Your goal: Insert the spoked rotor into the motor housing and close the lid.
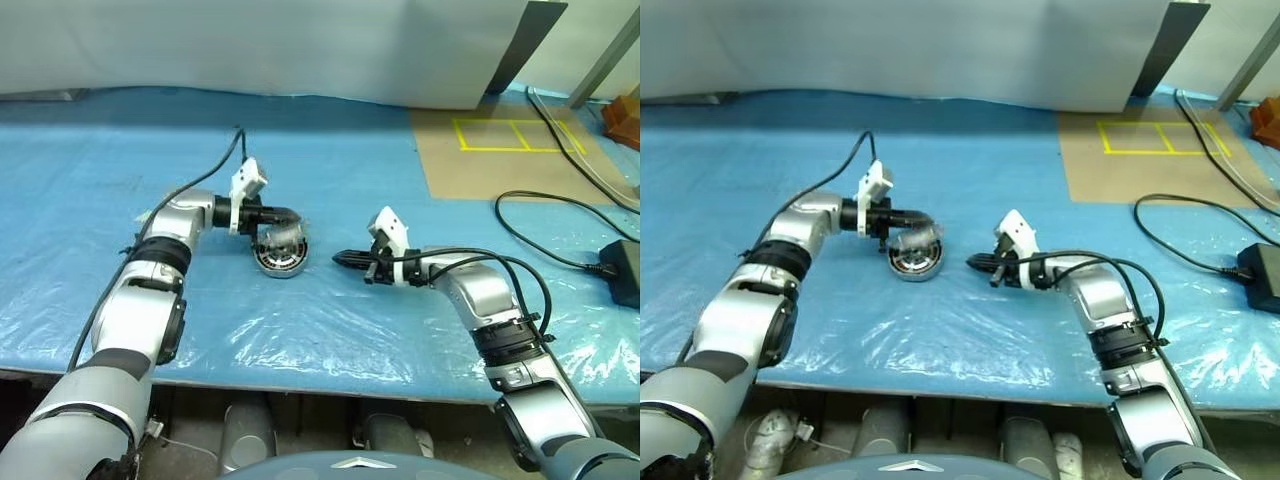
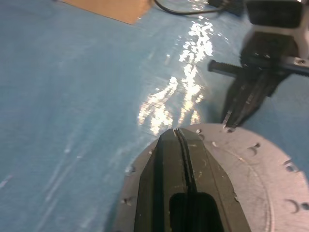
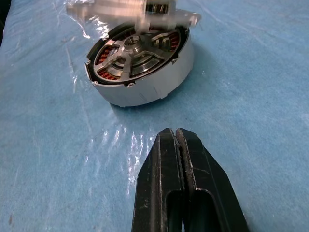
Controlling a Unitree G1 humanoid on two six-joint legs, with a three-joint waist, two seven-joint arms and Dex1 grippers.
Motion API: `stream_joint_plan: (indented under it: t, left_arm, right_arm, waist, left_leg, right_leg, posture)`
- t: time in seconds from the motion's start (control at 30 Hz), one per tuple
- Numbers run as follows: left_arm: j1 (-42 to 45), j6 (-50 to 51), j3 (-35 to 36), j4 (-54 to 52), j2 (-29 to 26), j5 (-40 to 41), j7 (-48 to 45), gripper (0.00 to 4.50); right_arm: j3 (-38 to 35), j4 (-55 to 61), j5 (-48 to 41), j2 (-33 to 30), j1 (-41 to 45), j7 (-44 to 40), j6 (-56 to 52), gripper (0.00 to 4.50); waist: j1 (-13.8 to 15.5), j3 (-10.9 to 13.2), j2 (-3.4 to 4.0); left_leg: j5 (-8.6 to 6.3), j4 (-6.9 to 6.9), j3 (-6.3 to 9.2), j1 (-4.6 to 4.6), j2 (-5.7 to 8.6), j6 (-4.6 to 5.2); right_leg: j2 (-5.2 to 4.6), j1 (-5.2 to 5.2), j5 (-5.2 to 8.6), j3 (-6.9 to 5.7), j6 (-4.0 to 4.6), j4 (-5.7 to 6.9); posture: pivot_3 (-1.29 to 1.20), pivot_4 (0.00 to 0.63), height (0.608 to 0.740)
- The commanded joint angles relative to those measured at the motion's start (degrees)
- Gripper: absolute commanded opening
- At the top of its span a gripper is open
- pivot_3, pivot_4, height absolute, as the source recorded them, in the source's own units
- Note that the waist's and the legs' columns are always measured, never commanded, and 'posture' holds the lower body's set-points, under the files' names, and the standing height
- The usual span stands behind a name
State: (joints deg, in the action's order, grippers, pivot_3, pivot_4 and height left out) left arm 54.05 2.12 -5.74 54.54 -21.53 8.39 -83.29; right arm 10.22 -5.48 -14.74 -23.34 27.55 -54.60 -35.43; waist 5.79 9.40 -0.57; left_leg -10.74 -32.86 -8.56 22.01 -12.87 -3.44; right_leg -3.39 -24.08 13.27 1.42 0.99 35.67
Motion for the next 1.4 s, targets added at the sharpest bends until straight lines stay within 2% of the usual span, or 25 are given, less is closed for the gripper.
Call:
stream_joint_plan:
  t: [0.03, 0.3, 0.57, 0.8, 0.97, 1.13, 1.23, 1.3, 1.4]
  left_arm:
    - [-2.6, 1.3, -2.0, -9.0, 0.0, 0.3, -3.1, 0.02]
    - [-9.7, 0.8, -5.2, -17.9, -1.6, -2.0, -1.1, 0.02]
    - [-11.1, 1.5, -3.7, -18.3, -4.3, -1.2, 2.4, 0.02]
    - [-15.6, 5.4, -2.9, -27.6, -6.3, 2.0, 3.0, 0.02]
    - [-18.2, 12.8, 0.2, -43.2, -8.3, 7.8, 5.1, 0.02]
    - [-18.4, 29.1, 8.8, -62.6, -9.6, 23.8, 11.1, 0.02]
    - [-17.6, 36.3, 14.5, -68.5, -10.8, 31.9, 16.4, 0.02]
    - [-18.1, 37.5, 16.1, -69.4, -11.8, 32.3, 19.6, 0.02]
    - [-21.9, 35.6, 17.5, -67.3, -13.1, 28.8, 24.5, 0.02]
  right_arm:
    - [-0.8, 2.6, -1.3, -0.2, -0.1, 0.3, 0.0, 0.00]
    - [-0.3, 1.7, -1.1, 0.3, 0.6, 0.8, 0.6, 0.00]
    - [0.1, -0.2, -0.4, 1.1, 1.7, 1.3, 1.9, 0.00]
    - [0.1, -0.3, -1.8, 2.0, 1.9, -0.4, 2.5, 0.00]
    - [-0.4, 1.1, -4.3, 1.4, 2.4, -3.2, 1.6, 0.00]
    - [-0.8, -1.3, -4.4, -0.6, 3.9, -5.7, 2.8, 0.00]
    - [-1.3, -2.8, -4.2, -1.1, 5.7, -6.3, 4.2, 0.00]
    - [-1.9, -4.0, -4.1, -0.5, 7.8, -5.5, 4.8, 0.00]
    - [-3.2, -7.8, -2.2, 3.1, 12.5, -0.1, 9.4, 0.00]
  waist:
    - [0.1, 0.0, -0.01]
    - [-0.2, 0.0, 0.00]
    - [-0.5, 0.0, 0.00]
    - [-0.4, 0.0, 0.03]
    - [-0.4, 0.0, 0.05]
    - [-0.5, 0.1, 0.07]
    - [-0.7, 0.1, 0.11]
    - [-1.2, 0.1, 0.15]
    - [-2.1, 0.1, 0.17]
  left_leg:
    - [0.00, 0.00, 0.00, 0.00, -0.01, 0.00]
    - [0.00, 0.01, -0.01, -0.06, -0.01, 0.00]
    - [0.00, 0.01, -0.03, -0.14, -0.01, 0.00]
    - [0.00, 0.11, -0.08, -0.17, -0.01, -0.01]
    - [-0.01, 0.14, -0.07, -0.09, -0.03, -0.01]
    - [-0.01, 0.12, -0.07, -0.02, -0.01, -0.01]
    - [-0.01, 0.15, -0.08, -0.05, -0.02, -0.01]
    - [-0.01, 0.15, -0.08, -0.06, -0.02, -0.01]
    - [-0.01, 0.12, -0.09, -0.09, 0.00, -0.01]
  right_leg:
    - [0.00, 0.00, 0.00, -0.02, 0.00, 0.00]
    - [-0.02, 0.00, 0.01, 0.01, 0.01, 0.02]
    - [0.00, 0.00, 0.01, 0.06, 0.02, 0.04]
    - [0.01, 0.00, 0.02, 0.08, 0.02, -0.01]
    - [0.01, -0.05, 0.02, 0.05, 0.03, -0.04]
    - [-0.01, -0.08, 0.09, 0.04, 0.14, -0.06]
    - [0.03, -0.09, 0.13, 0.06, 0.21, -0.06]
    - [0.05, -0.10, 0.13, 0.08, 0.22, -0.04]
    - [0.04, -0.09, 0.13, 0.11, 0.21, -0.02]
  posture:
    - [0.00, 0.150, 0.740]
    - [0.00, 0.150, 0.740]
    - [0.00, 0.150, 0.740]
    - [0.00, 0.150, 0.740]
    - [0.00, 0.150, 0.740]
    - [0.00, 0.150, 0.740]
    - [0.00, 0.150, 0.740]
    - [0.00, 0.150, 0.740]
    - [0.00, 0.150, 0.740]
